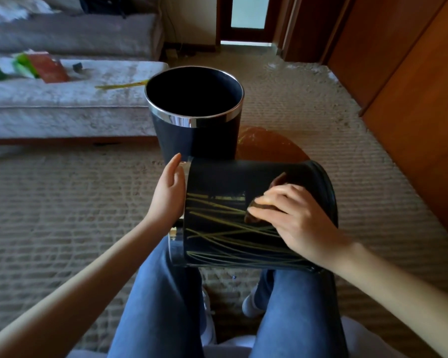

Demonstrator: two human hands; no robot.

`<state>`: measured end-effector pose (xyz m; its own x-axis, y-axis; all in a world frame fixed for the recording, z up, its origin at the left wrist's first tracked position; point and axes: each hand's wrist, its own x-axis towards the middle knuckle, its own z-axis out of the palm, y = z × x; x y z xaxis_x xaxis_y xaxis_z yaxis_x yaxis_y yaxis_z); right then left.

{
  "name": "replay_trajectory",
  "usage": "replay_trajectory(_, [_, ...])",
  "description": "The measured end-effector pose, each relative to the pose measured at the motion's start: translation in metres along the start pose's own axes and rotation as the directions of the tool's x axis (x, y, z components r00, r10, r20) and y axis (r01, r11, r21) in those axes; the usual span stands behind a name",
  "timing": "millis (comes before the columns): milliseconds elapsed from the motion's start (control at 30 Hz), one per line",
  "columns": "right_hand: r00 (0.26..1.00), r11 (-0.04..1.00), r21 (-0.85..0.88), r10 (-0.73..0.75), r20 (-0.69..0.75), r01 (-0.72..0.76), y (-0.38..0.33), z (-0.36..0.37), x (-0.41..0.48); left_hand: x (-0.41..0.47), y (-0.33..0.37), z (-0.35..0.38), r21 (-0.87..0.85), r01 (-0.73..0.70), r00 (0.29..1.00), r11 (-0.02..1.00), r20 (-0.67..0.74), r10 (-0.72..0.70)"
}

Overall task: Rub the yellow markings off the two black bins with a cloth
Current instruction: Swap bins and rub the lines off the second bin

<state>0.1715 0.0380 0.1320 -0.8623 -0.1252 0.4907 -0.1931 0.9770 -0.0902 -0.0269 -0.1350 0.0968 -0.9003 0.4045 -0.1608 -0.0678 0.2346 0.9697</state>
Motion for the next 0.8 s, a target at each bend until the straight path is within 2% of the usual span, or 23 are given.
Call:
replay_trajectory(67, [1.0,1.0,-0.003,-0.021,-0.004,0.021,0.006,0.005,0.012,-0.004,-0.004,-0.001,0.007,-0.018,1.0,1.0,-0.002,0.018])
replay_trajectory(133, [0.999,0.999,-0.017,0.041,0.017,-0.041,0.019,0.013,0.044,-0.008,-0.007,-0.003,0.013,-0.034,0.999,0.999,-0.003,0.034])
replay_trajectory(233, [0.946,0.967,-0.045,0.255,0.2,-0.251,0.047,0.028,0.097,-0.011,-0.007,-0.003,0.011,-0.032,0.999,0.999,0.005,0.032])
replay_trajectory(267, [0.917,0.955,-0.072,0.298,0.267,-0.289,0.052,0.031,0.105,-0.011,-0.007,-0.003,0.011,-0.032,0.999,0.999,0.007,0.032])
replay_trajectory(300, [0.91,0.95,-0.086,0.312,0.271,-0.3,0.054,0.033,0.106,-0.01,-0.007,-0.003,0.008,-0.029,1.0,1.0,0.007,0.029])
replay_trajectory(400, [0.97,0.974,-0.026,0.228,0.083,-0.226,0.033,0.023,0.074,-0.006,-0.006,-0.003,-0.017,-0.018,1.0,1.0,0.013,0.018])
replay_trajectory(467, [0.989,0.989,0.029,0.146,0.008,-0.146,0.008,0.012,0.038,-0.004,-0.007,-0.002,-0.025,-0.023,1.0,0.999,0.0,0.023])
replay_trajectory(567, [1.0,1.0,0.009,0.02,0.015,-0.02,-0.017,0.006,0.003,0.001,-0.007,-0.001,-0.026,-0.022,1.0,0.999,-0.012,0.022])
replay_trajectory(633, [1.0,1.0,-0.001,-0.024,0.019,0.024,-0.016,0.01,0.012,0.003,-0.006,-0.001,-0.031,-0.003,1.0,1.0,-0.001,0.003])
replay_trajectory(700, [1.0,1.0,0.011,0.005,0.03,-0.005,-0.006,0.019,0.041,0.003,-0.005,0.0,-0.027,0.004,1.0,1.0,0.014,-0.004])
replay_trajectory(800, [0.966,0.973,0.05,0.217,0.143,-0.226,0.021,0.034,0.102,0.0,-0.001,0.001,-0.017,-0.002,1.0,1.0,0.01,0.002])
